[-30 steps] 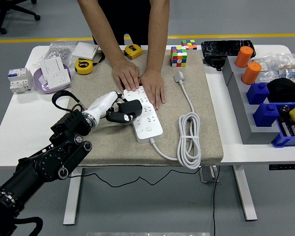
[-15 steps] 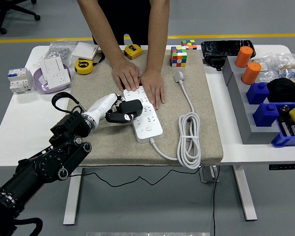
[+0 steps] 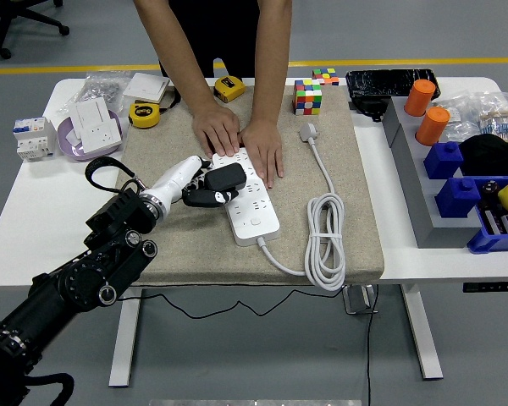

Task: Pick up the plug,place it near the board,insert it into the board,press the button

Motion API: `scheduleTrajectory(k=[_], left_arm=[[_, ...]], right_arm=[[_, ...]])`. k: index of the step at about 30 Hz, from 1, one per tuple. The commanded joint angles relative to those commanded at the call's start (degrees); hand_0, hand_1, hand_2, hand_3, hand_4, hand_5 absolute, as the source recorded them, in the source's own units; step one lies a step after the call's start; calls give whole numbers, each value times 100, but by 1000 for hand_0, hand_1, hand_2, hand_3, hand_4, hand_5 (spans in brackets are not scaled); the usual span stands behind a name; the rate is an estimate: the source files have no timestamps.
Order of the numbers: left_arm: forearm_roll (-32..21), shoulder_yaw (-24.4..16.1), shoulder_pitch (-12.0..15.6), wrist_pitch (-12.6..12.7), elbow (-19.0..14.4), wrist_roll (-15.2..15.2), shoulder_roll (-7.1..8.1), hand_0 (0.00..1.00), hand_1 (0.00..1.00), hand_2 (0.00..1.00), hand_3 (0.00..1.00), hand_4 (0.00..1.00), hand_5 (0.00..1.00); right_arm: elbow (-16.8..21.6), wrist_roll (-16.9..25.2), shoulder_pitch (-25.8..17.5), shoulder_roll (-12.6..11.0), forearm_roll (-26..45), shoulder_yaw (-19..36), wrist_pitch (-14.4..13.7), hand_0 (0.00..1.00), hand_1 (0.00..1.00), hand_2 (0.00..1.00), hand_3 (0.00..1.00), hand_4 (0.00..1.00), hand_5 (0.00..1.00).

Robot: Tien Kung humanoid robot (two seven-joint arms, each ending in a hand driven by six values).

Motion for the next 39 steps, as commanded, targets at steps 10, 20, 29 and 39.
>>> scheduleTrajectory(k=[10,20,29,39], left_arm=[[199,-511,69,142,-158,-2,0,239,66,132,220,729,415],[1316,-1121,16,244,-48,125,0,286,125,187,288,735,428],[1750,-1091,103,211,217,211,0,430,314,327,382,743,436],[2248,-1219,131,286,336,232,0,998,998,866,549,763,447]], right_arm=[[0,8,3,10,47,-9,-3,765,770,768,828,998,998],[0,15,-22,14,79,-7,-4,766,770,768,827,998,998],[0,19,-33,9,92,-24,3,767,770,768,827,998,998],[0,29,-41,1,126,-48,7,766,769,768,829,998,998]])
